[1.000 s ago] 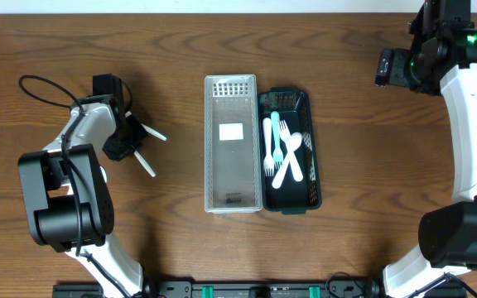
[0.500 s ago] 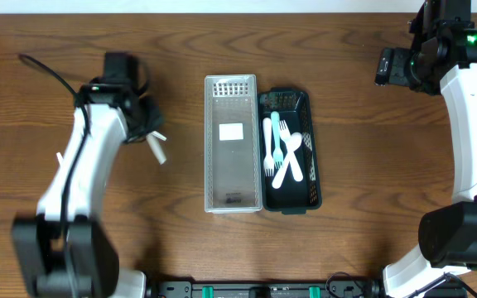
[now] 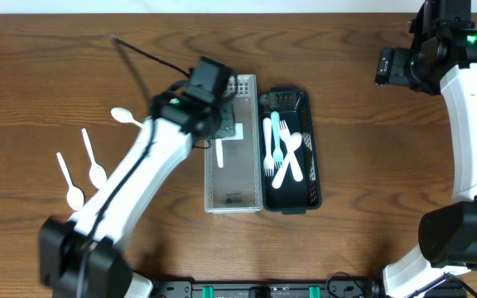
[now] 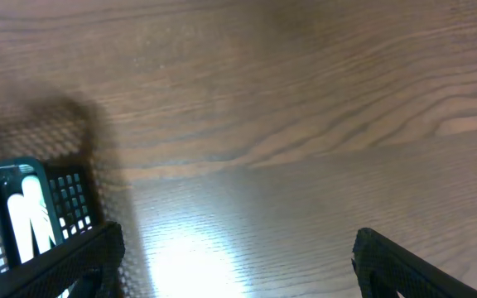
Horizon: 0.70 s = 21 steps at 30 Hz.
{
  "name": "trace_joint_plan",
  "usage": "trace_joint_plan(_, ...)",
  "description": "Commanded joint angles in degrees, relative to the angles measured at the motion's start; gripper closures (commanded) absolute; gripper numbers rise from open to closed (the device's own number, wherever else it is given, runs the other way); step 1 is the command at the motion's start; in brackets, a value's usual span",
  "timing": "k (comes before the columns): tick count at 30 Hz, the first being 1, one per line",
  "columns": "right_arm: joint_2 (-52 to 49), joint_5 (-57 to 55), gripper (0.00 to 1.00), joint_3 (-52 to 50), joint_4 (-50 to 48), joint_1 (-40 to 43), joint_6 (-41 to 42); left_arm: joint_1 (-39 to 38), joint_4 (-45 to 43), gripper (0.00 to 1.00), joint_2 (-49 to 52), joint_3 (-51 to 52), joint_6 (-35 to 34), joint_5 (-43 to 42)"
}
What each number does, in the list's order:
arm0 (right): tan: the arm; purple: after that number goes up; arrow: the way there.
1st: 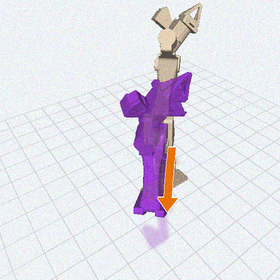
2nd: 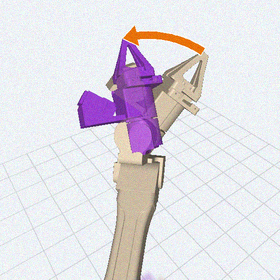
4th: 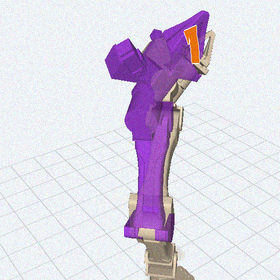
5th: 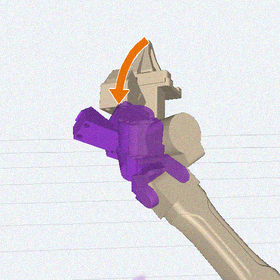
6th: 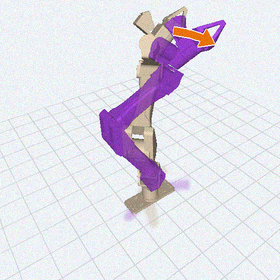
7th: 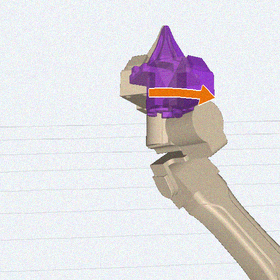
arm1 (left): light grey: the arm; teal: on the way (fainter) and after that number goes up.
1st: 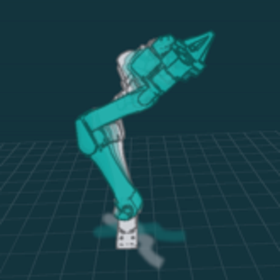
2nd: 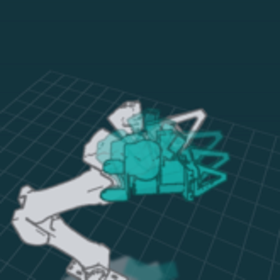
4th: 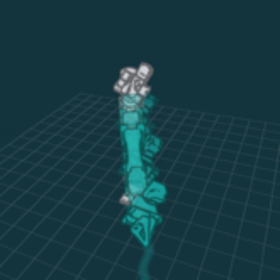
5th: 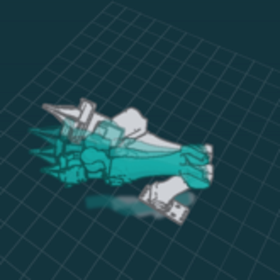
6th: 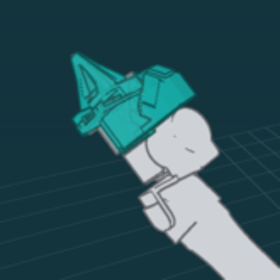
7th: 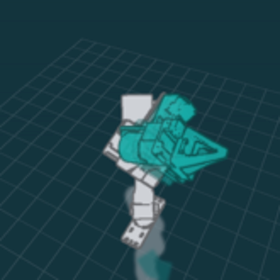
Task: Pack container
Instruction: 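Carry the spoon into the clear basket and release it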
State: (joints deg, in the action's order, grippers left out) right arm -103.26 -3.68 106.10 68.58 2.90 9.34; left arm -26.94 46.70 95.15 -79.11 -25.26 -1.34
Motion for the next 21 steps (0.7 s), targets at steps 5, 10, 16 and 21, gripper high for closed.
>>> trace_joint_plan(5, -0.6, -0.3, 0.09, 0.0, 0.3, 0.5, -0.9, -2.5, -1.0, 0.94, 9.9, 0.5, -0.7, -1.1)
trace_joint_plan(10, -0.6, -0.3, 0.08, 0.0, 0.3, 0.5, -0.9, -2.5, -0.9, 0.57, 11.5, 0.5, -0.4, -1.0)
trace_joint_plan(16, -0.6, -0.4, 0.08, 0.0, 0.2, 0.5, -0.9, -2.3, -0.1, 0.38, 9.0, -2.1, 6.4, -0.9)
trace_joint_plan(21, -0.6, -0.4, 0.08, 0.0, 0.2, 0.5, -0.9, -1.9, 6.3, 0.35, 3.7, -10.8, 10.8, 8.9)
